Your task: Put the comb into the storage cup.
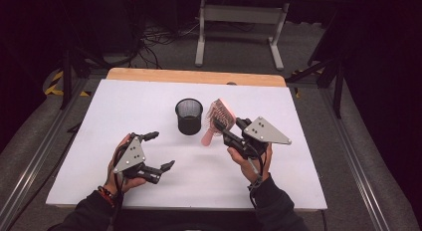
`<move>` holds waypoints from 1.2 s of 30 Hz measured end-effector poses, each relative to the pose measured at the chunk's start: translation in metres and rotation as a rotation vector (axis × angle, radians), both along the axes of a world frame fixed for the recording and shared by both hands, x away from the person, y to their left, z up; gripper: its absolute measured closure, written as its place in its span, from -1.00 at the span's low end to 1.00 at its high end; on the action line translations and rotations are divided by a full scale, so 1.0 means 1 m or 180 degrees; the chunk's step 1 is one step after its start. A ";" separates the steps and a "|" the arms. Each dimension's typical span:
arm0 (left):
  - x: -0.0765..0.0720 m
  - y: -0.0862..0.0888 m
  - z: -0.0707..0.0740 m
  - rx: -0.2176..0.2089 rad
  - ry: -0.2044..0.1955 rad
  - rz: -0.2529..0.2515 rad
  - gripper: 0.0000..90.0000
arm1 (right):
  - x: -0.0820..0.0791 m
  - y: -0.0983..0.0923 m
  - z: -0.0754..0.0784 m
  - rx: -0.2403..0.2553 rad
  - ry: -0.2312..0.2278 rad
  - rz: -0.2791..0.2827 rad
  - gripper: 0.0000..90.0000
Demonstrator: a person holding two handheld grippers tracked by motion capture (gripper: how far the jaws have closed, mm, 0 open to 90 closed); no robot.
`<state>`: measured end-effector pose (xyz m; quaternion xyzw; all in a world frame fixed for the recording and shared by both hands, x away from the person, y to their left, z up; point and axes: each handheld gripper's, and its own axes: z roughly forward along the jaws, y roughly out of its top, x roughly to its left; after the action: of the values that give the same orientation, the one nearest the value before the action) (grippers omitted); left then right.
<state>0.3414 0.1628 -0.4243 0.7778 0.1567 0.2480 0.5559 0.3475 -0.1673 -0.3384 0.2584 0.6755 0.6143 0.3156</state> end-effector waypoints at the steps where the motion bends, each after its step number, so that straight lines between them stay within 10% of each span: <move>1: 0.000 0.003 -0.001 0.0020 -0.0006 0.0023 -0.90 | 0.000 0.000 0.000 -0.0008 -0.0018 0.0001 0.42; 36: -0.009 0.041 -0.012 0.0043 0.0061 0.0117 -0.89 | 0.031 0.004 0.056 -0.0003 -0.0230 -0.0059 0.42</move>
<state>0.3320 0.2036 -0.4367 0.7808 0.1746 0.2517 0.5445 0.3784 -0.1637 -0.2822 0.2421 0.6615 0.6199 0.3457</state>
